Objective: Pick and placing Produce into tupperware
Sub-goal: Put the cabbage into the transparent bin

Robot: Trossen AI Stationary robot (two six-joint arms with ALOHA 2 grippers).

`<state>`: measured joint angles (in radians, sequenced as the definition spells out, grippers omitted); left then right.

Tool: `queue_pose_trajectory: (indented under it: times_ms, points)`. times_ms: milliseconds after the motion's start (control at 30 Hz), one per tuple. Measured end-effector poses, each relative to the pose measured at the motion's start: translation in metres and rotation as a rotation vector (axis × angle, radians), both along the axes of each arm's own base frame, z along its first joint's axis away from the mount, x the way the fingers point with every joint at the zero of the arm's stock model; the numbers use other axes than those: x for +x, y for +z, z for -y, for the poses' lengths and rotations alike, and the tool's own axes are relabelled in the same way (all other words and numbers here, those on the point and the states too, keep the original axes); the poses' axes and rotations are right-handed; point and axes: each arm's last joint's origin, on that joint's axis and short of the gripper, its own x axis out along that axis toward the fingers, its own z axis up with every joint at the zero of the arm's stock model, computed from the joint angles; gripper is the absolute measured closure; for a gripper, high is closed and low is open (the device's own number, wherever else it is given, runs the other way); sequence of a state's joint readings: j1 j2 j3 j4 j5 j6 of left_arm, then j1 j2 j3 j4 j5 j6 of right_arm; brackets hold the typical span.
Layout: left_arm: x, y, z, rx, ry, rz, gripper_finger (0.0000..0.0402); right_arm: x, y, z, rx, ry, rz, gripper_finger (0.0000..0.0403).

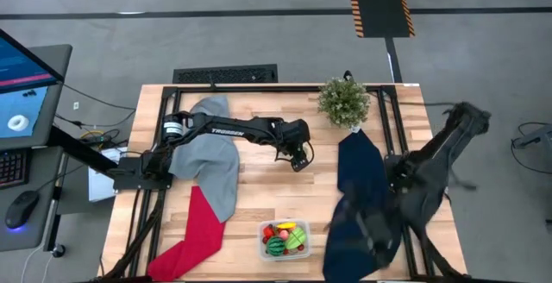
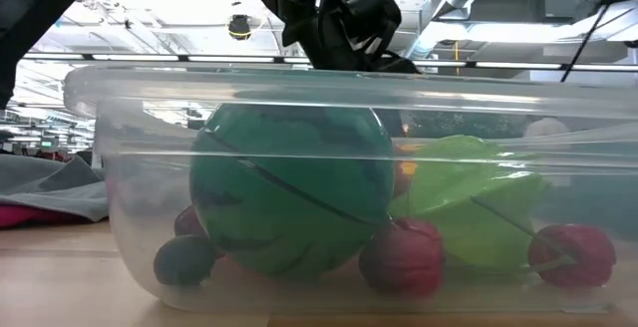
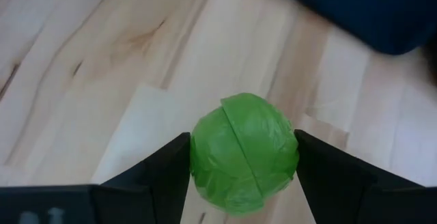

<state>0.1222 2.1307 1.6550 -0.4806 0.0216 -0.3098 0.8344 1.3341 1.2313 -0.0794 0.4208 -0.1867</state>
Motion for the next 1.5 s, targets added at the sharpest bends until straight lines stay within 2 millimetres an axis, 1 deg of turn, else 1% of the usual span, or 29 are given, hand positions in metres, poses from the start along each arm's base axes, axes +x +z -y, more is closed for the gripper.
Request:
queue_pose_trajectory:
  times_ms: [67,133,233,333,433,533,667,767,833,933,1067,1167,1267,1367,1500]
  points:
    - [0.002,0.001,0.004,0.004,-0.013,0.019,0.018,-0.016,-0.001,0.027,0.045,-0.029,0.02,0.0189]
    - [0.004,0.002,0.008,-0.001,-0.035,0.04,0.018,-0.033,-0.01,0.054,0.096,-0.099,0.017,0.0189]
    - [0.005,0.004,0.014,-0.003,-0.066,0.056,0.018,-0.055,-0.035,0.082,0.153,-0.221,0.043,0.0189]
    - [0.004,0.005,0.019,-0.032,-0.086,0.047,0.018,-0.075,-0.065,0.101,0.212,-0.311,0.073,0.0189]
    - [0.003,0.008,0.029,-0.086,-0.124,0.037,0.018,-0.089,-0.1,0.113,0.265,-0.343,0.082,0.0189]
    - [-0.001,0.007,0.047,-0.123,-0.18,-0.009,0.018,-0.099,-0.136,0.119,0.306,-0.333,0.08,0.0189]
    - [-0.005,0.008,0.075,-0.179,-0.237,-0.039,0.018,-0.107,-0.174,0.125,0.37,-0.336,0.078,0.0189]
    - [-0.01,0.012,0.099,-0.193,-0.278,-0.059,0.018,-0.11,-0.195,0.128,0.395,-0.341,0.056,0.0189]
    - [-0.017,0.014,0.116,-0.194,-0.31,-0.097,0.018,-0.111,-0.204,0.13,0.41,-0.347,0.039,0.0189]
    - [-0.022,0.023,0.137,-0.186,-0.337,-0.078,0.018,-0.112,-0.211,0.131,0.405,-0.351,0.03,0.0189]
    - [-0.031,0.041,0.162,-0.208,-0.355,-0.039,0.018,-0.112,-0.212,0.132,0.404,-0.357,0.032,0.0189]
    - [-0.038,0.047,0.179,-0.207,-0.373,-0.034,0.018,-0.112,-0.212,0.132,0.396,-0.358,0.033,0.0189]
    - [-0.049,0.047,0.191,-0.201,-0.367,-0.095,0.018,-0.112,-0.212,0.132,0.395,-0.358,0.033,0.0189]
    - [-0.051,0.046,0.199,-0.168,-0.359,-0.093,0.018,-0.112,-0.212,0.132,0.393,-0.368,0.035,0.0189]
    - [-0.051,0.047,0.204,-0.182,-0.377,-0.069,0.0179,-0.112,-0.212,0.132,0.394,-0.374,0.037,0.0189]
